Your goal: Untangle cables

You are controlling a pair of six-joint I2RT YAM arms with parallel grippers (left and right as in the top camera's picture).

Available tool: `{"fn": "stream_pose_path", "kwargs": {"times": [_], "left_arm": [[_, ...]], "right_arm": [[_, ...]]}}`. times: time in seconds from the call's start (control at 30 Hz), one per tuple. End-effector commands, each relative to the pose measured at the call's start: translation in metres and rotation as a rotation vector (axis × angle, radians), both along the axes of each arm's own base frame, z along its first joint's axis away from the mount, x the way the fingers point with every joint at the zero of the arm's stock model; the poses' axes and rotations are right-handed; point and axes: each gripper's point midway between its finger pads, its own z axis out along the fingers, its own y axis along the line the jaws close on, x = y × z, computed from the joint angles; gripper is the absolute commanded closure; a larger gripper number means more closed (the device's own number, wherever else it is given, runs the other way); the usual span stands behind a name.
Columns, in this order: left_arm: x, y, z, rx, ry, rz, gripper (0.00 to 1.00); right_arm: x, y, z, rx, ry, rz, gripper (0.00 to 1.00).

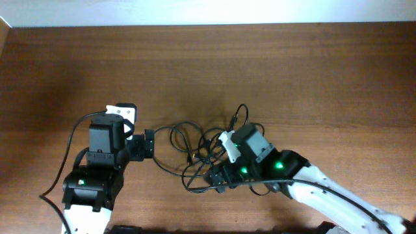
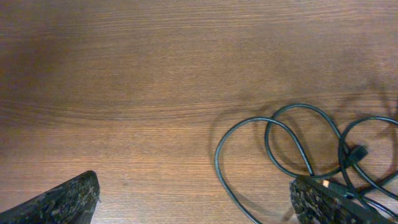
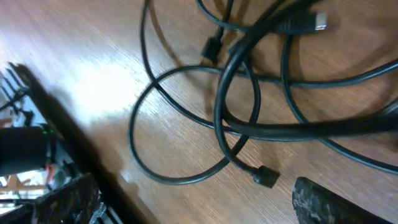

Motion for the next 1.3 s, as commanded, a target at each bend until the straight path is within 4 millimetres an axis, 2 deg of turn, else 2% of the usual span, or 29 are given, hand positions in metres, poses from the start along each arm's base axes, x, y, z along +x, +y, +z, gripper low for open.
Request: {"fn": "stream_pose_path", "kwargs": {"times": [0.0,0.1,0.23,0.57,0.63,0.77,0.83,0.93,1.03,1.1,1.13,1.17,1.27], "left_arm": [[0.003,0.010,0.008,0.016,-0.021,0.035,0.01],[0.001,0.009,0.007,0.012,-0.012,0.030,0.01],[0.003,0.003,0.007,-0.013,-0.016,0.007,0.01],[0.002,0.003,0.007,-0.012,-0.015,0.007,0.01],[0.002,0.003,0.007,-0.012,-0.015,0.007,0.01],[0.002,0.003,0.007,-0.012,-0.015,0.007,0.01],[0.002,0.003,0.007,-0.012,-0.015,0.007,0.01],[0.002,0.003,0.007,-0.012,-0.015,0.007,0.01],[0.002,0.003,0.007,-0.012,-0.015,0.007,0.01],[0.002,0.003,0.007,-0.012,-0.015,0.007,0.01],[0.002,0.003,0.007,-0.012,-0.015,0.007,0.01],[0.002,0.003,0.007,-0.012,-0.015,0.007,0.01],[0.002,0.003,0.006,-0.012,-0.012,0.007,0.01]], "right_arm": [[-0.003,0.008,-0.022,-0.034,0.033,0.020,0.03],[-0.002,0.024,-0.027,0.004,0.037,0.040,0.04],[0.002,0.034,-0.020,0.042,-0.004,0.054,0.06],[0.014,0.027,-0.026,-0.012,-0.056,0.006,0.08],[0.014,0.026,-0.030,-0.023,-0.048,0.006,0.08],[0.013,0.026,-0.055,-0.067,-0.003,0.009,0.08],[0.013,0.029,-0.064,-0.067,0.015,0.016,0.14],[0.010,0.042,-0.058,0.005,0.027,0.051,0.26],[0.015,0.048,-0.053,0.031,0.000,0.050,0.28],[0.017,0.049,-0.052,0.037,-0.010,0.049,0.35],[0.017,0.049,-0.052,0.037,-0.011,0.049,0.40],[0.017,0.049,-0.052,0.037,-0.011,0.049,0.50],[0.017,0.049,-0.052,0.037,-0.009,0.049,0.87]]}}
